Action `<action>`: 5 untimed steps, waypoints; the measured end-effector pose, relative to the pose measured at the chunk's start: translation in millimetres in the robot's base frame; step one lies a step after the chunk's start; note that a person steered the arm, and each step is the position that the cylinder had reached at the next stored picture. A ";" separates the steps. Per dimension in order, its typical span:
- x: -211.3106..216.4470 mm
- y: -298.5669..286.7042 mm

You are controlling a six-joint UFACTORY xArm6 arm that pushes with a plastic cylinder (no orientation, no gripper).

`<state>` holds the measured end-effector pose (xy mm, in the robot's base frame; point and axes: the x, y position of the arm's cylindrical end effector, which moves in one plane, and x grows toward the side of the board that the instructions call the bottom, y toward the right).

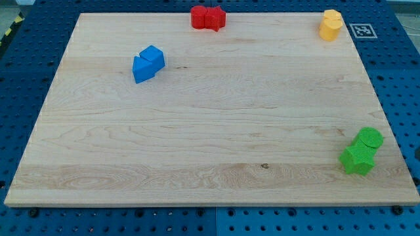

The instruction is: Place the green circle to the top right of green star

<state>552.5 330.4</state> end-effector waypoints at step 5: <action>-100.9 -70.4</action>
<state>451.6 259.9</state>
